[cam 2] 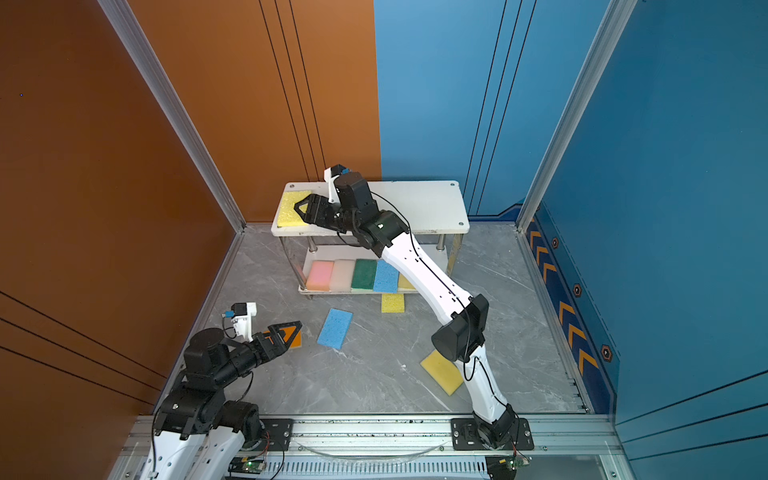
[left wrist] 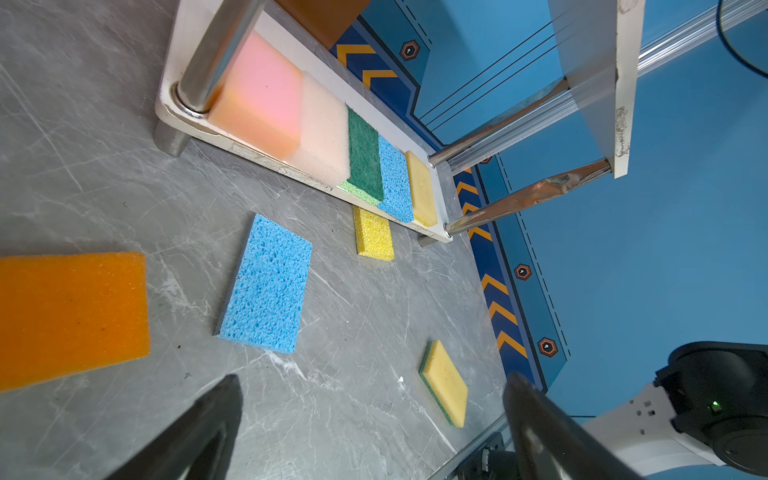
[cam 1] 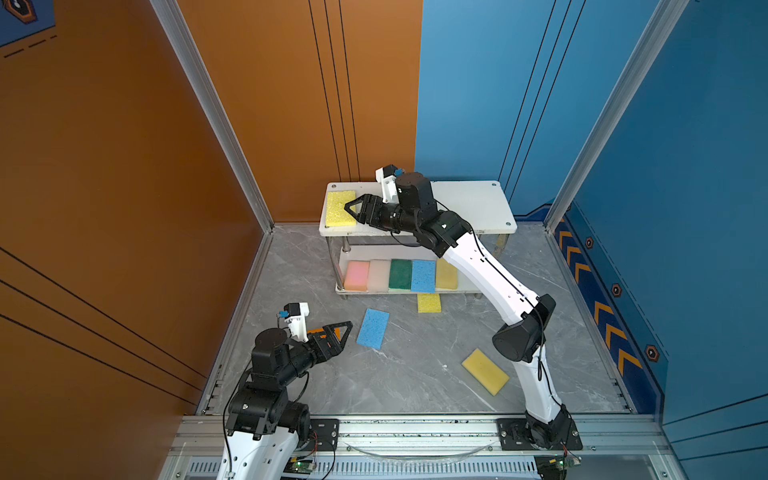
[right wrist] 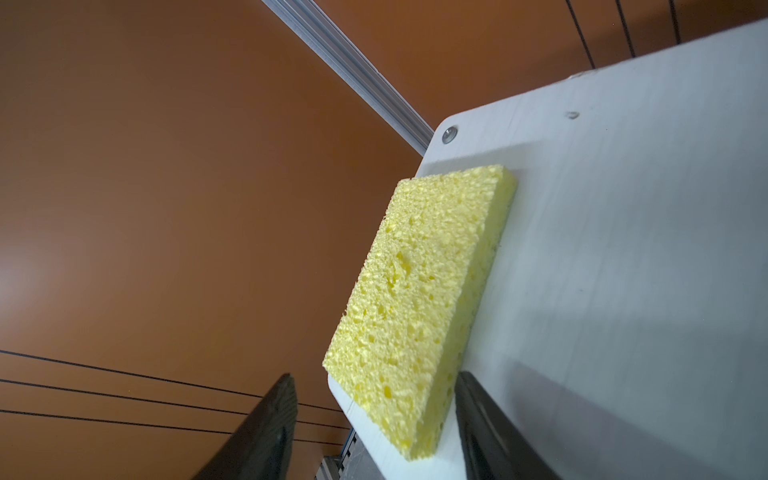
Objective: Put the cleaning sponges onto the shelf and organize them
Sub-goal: 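Lower the yellow sponge onto the upper tier and open the right gripper, then withdraw the right gripper and reach down to the blue sponge on the table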
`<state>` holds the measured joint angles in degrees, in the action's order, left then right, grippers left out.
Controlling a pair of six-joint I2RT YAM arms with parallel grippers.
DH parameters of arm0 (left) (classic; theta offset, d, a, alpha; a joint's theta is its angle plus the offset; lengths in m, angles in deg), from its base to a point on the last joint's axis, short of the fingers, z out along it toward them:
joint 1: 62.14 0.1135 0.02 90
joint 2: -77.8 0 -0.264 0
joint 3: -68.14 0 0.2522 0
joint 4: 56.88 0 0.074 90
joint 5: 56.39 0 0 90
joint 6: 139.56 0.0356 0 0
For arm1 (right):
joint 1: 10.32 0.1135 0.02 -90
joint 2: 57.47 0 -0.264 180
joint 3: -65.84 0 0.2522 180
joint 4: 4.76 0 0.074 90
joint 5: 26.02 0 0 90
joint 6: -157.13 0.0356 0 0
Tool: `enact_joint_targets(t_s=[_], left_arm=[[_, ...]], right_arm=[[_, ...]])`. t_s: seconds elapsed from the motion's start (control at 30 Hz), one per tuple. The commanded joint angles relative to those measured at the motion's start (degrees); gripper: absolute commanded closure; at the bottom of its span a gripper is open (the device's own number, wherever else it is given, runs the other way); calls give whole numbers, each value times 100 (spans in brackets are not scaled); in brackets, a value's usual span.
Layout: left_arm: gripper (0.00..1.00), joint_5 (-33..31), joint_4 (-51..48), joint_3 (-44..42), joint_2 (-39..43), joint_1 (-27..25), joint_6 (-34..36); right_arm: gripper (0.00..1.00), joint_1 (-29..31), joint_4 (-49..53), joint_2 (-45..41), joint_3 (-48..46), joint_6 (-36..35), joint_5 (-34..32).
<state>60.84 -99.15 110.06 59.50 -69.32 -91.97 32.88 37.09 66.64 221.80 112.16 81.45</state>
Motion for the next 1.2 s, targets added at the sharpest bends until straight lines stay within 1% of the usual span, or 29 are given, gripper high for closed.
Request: enact_joint_targets(t_s=[0.0, 0.27, 0.87, 1.07, 1.17], left_arm=[[2, 91, 55, -30, 72, -45, 84], [2, 85, 55, -37, 98, -44, 77], [2, 73, 56, -42, 120, -46, 75], [2, 53, 54, -44, 125, -42, 75], [2, 29, 54, -42, 104, -45, 75]], right_arm=[[38, 72, 688, -27, -186, 24, -123], [38, 155, 688, 8, -172, 70, -17], [38, 206, 697, -68, -223, 60, -16], [38, 230, 760, -490, -676, -240, -308], [38, 283, 883, -1096, -1195, -572, -463]])
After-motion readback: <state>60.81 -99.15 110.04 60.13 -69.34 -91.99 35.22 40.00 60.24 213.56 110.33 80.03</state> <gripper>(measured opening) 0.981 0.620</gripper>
